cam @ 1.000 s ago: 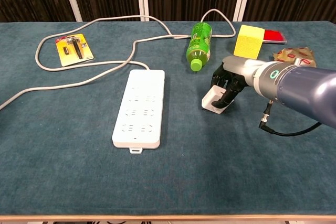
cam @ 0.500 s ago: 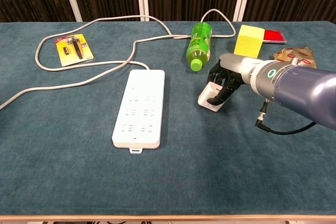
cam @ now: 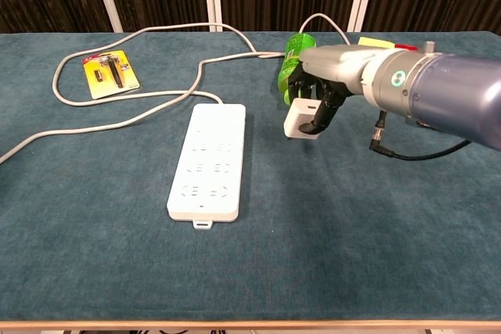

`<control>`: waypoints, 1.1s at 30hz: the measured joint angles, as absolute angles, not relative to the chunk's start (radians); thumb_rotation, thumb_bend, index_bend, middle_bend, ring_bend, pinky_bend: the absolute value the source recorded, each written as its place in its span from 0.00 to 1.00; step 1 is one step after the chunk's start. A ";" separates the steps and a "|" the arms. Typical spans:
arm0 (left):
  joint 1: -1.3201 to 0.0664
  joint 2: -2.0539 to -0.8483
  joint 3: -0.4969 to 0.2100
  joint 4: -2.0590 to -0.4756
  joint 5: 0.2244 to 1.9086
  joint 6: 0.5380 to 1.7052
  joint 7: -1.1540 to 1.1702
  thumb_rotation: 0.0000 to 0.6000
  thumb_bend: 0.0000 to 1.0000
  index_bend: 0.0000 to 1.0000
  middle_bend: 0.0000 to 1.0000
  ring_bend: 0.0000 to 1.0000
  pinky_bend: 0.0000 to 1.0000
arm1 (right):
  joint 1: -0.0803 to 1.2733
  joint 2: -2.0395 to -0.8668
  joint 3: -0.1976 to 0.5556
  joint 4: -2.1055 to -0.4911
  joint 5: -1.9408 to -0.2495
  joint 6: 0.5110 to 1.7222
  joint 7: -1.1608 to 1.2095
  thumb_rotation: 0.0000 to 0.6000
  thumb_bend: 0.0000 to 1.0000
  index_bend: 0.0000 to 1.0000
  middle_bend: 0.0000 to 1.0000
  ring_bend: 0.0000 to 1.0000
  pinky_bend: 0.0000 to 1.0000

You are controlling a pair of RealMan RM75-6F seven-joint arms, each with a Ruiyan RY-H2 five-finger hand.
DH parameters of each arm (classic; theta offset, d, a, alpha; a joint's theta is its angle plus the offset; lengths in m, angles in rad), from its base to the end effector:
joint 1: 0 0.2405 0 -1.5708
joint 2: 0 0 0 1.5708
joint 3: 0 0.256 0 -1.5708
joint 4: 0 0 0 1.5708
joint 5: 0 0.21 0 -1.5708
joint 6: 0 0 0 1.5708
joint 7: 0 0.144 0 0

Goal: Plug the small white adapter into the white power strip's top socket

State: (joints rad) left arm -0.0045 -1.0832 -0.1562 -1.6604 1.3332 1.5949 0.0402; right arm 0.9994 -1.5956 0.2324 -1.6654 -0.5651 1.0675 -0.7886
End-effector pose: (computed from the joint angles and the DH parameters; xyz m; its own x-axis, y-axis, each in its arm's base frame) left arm -0.3253 0.1721 0.2047 0.4209 -0.1711 0.8908 0.8974 0.2219 -0.3814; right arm -0.0668 -0.3482 -0.0327 0.5264 -0.3212 0.7872 -0.8413 -0.3305 0.4278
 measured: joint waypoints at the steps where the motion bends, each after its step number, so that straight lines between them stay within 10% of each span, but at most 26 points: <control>1: -0.005 -1.084 -0.157 -1.661 1.331 1.595 0.044 1.00 0.10 0.17 0.00 0.00 0.00 | 1.012 -1.590 0.229 -1.673 -0.561 1.063 -0.814 1.00 0.51 0.69 0.57 0.45 0.25; 33: -0.004 -1.083 -0.158 -1.665 1.325 1.594 0.050 1.00 0.10 0.17 0.00 0.00 0.00 | 1.328 -1.732 0.430 -1.476 -0.041 1.080 -0.964 1.00 0.51 0.71 0.58 0.47 0.26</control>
